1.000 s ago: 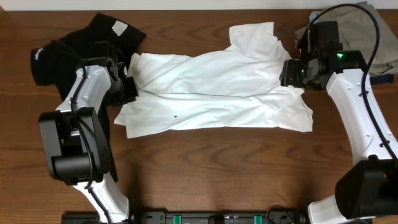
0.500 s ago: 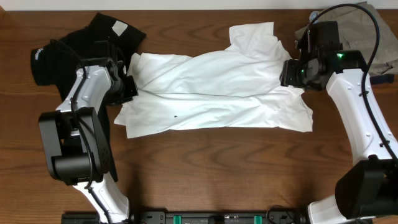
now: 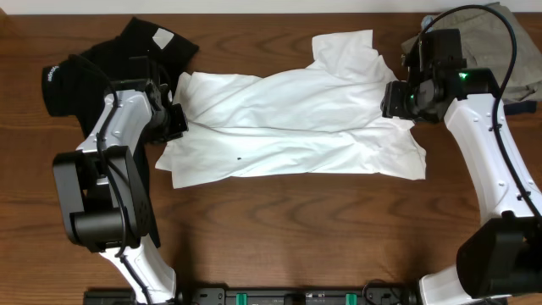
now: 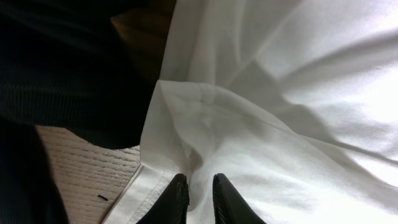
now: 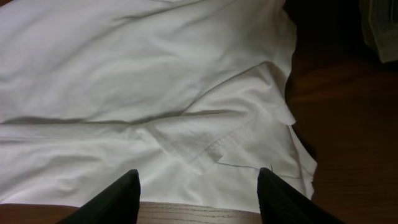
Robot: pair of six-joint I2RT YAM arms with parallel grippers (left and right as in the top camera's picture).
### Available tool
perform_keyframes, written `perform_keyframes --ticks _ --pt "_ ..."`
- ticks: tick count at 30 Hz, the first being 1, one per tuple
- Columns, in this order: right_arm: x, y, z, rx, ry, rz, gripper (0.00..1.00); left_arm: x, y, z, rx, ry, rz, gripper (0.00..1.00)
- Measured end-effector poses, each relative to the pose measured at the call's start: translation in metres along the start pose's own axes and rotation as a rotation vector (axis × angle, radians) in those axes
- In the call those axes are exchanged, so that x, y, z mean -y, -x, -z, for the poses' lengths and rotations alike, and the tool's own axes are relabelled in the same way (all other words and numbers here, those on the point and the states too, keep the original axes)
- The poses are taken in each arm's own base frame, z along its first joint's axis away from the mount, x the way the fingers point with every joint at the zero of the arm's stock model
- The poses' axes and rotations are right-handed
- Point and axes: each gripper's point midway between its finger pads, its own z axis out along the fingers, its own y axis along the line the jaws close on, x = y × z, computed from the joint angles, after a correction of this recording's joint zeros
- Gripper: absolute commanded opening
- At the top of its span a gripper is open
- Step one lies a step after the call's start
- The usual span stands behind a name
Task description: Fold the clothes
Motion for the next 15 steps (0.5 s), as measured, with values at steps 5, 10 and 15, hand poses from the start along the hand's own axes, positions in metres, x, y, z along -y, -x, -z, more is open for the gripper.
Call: perform_keyframes --ticks 5,10,15 --pt "0.0000 0.0000 0.0000 0.000 0.000 0.000 0.59 -0.0002 -0.0011 -0.0008 -0.003 0.000 0.000 0.17" --pt "0.0000 0.0000 0.0000 0.000 0.000 0.000 0.59 -0.0015 -0.0055 -0.0048 -0.012 0.002 0.001 0.15" --pt "0.0000 -0.0001 0.0000 0.000 0.000 0.000 0.59 -0.0018 -0.0054 -0.0086 -0.003 0.001 0.003 0.06"
